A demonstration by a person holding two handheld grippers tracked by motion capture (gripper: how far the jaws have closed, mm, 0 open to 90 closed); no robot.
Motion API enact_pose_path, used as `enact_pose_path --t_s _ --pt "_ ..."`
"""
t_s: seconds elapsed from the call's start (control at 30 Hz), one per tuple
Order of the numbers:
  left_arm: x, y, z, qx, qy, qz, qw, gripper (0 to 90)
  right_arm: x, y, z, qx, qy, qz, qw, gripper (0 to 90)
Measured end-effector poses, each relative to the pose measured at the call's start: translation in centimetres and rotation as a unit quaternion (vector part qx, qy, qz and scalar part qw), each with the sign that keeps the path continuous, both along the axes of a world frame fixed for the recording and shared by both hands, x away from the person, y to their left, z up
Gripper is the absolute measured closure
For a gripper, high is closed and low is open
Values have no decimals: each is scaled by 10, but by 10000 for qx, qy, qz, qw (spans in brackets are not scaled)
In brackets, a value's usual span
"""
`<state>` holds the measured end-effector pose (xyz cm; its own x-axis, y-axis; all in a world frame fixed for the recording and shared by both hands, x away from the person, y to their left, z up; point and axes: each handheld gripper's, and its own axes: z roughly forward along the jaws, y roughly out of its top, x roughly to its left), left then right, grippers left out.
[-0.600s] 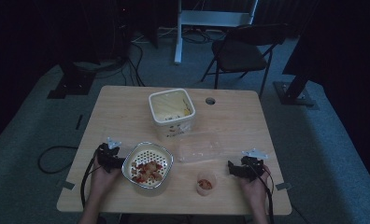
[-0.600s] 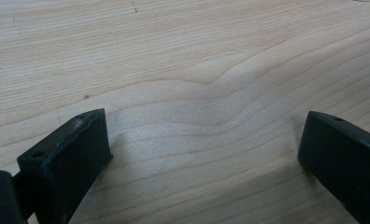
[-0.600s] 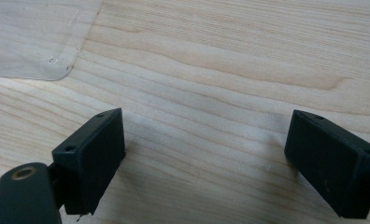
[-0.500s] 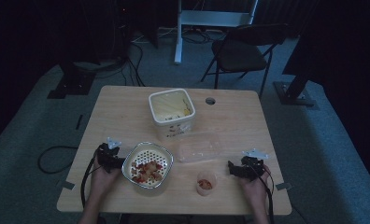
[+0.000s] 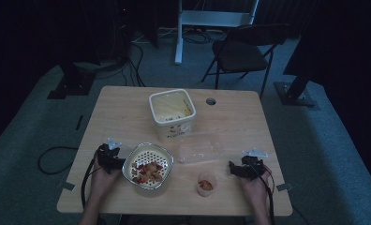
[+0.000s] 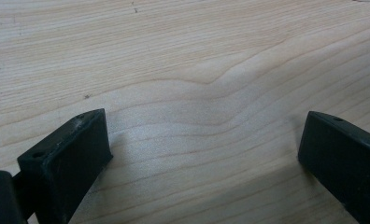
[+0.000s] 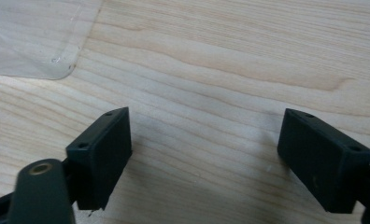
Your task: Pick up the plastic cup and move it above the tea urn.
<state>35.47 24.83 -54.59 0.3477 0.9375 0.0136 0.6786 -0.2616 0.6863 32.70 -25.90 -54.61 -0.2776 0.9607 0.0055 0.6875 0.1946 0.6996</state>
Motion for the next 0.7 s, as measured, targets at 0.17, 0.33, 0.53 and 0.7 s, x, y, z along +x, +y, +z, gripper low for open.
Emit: enact_pose_path --t_s 0.17,0.33,0.53,0.7 --pt "0 0 0 0 1 0 10000 29 0 -1 1 17 -10 -20 10000 224" --pt "0 0 0 0 1 0 10000 29 -2 5 6 -350 -125 -50 9993 357" --pt "0 0 0 2 1 -1 10000 29 5 15 25 -214 -289 198 9992 447" --pt "0 0 0 1 1 -1 10000 29 14 23 41 10 -400 346 9986 517"
